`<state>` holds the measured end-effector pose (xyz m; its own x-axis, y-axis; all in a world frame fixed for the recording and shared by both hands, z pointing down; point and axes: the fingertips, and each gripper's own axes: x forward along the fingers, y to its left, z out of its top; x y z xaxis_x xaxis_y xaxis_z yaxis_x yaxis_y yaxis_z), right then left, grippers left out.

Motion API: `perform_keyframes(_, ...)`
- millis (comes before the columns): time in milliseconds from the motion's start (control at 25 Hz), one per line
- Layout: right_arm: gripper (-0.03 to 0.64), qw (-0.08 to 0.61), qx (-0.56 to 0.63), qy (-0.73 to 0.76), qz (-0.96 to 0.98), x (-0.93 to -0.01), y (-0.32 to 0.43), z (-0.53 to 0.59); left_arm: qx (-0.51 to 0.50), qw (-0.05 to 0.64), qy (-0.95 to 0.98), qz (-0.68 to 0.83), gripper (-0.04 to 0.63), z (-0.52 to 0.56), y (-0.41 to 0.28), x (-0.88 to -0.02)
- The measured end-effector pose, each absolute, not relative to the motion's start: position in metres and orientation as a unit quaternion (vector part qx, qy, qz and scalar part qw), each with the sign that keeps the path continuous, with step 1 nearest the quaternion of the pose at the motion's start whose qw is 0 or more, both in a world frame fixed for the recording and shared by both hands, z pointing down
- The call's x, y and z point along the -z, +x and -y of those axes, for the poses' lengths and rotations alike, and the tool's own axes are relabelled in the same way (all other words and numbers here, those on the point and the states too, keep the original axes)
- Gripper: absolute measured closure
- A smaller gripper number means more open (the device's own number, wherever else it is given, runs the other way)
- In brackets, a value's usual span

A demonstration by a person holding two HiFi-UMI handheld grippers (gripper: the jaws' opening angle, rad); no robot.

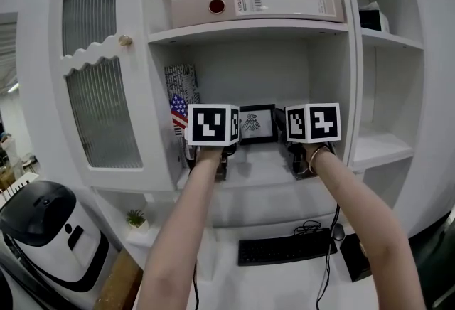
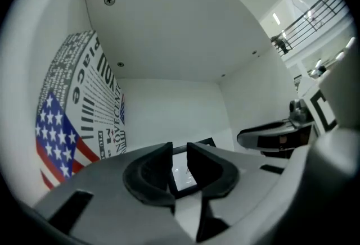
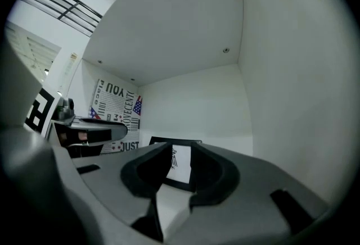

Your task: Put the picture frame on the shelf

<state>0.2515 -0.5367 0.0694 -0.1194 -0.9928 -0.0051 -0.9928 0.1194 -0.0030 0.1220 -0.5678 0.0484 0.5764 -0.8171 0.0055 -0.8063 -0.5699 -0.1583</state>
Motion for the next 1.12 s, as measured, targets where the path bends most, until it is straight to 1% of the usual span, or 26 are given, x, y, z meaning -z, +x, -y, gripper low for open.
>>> perform_keyframes(480, 0.518, 0.005, -0.063, -0.639, -0.767, -0.069, 0.223, 0.470, 0.008, 0.080, -0.896, -0.436, 0.522, 0.514, 0.107, -0.053)
perform_keyframes(760, 0.518, 0.037, -0.036, -0.615, -0.787, -0.088, 0.214, 0.440, 0.001, 0.082, -0.900, -0.428, 0.523, 0.485, 0.098, -0.071)
perform_keyframes(920, 0.518, 0.043, -0.020, -0.609, -0.792, -0.106, 0.215, 0.426, 0.007, 0.102, -0.896, -0.432, 0.523, 0.468, 0.092, -0.085)
perform_keyframes(1120, 0.518, 0.051, -0.009, -0.601, -0.798, -0.125, 0.212, 0.406, -0.005, 0.106, -0.900, -0.424, 0.525, 0.442, 0.084, -0.099)
